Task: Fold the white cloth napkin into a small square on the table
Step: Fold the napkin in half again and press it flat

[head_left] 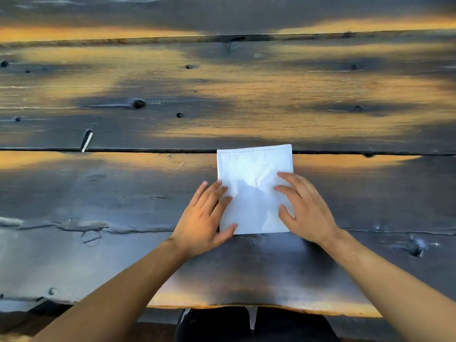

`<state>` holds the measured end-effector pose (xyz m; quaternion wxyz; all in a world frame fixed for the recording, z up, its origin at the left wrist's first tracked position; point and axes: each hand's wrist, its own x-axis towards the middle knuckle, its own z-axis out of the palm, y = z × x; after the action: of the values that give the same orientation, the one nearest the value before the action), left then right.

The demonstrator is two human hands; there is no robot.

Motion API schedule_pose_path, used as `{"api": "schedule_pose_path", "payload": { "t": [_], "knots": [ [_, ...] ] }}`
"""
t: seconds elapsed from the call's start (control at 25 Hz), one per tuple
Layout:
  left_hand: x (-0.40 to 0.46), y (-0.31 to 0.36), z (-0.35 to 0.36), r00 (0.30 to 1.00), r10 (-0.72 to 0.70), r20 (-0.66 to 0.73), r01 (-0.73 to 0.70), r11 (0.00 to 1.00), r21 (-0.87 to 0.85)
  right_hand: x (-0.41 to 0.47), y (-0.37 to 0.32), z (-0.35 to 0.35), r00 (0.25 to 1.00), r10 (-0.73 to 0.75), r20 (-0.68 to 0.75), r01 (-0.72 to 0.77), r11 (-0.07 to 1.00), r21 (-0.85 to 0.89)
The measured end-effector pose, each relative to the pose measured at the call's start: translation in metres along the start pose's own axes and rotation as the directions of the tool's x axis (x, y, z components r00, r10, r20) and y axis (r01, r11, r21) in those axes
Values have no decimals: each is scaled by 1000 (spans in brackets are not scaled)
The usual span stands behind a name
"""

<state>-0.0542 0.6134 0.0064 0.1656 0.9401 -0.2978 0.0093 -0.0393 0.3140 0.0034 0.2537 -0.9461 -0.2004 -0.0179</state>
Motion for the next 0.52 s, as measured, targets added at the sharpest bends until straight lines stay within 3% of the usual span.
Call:
{"api": "schedule_pose_path", "payload": {
  "t": [0.12, 0.32, 0.52],
  "knots": [
    [-26, 0, -4, 987, 148, 64, -152, 987, 61, -26, 16, -17, 983, -141, 118, 143, 990, -5],
    [-34, -8, -3, 967, 255, -8, -252, 959, 128, -26, 30, -35, 875, -342, 342, 388, 919, -75],
    [-34, -7, 3, 944, 315, -98, -297, 941, 164, -29, 24, -39, 845, -434, 314, 492, 860, -136]
  ]
}}
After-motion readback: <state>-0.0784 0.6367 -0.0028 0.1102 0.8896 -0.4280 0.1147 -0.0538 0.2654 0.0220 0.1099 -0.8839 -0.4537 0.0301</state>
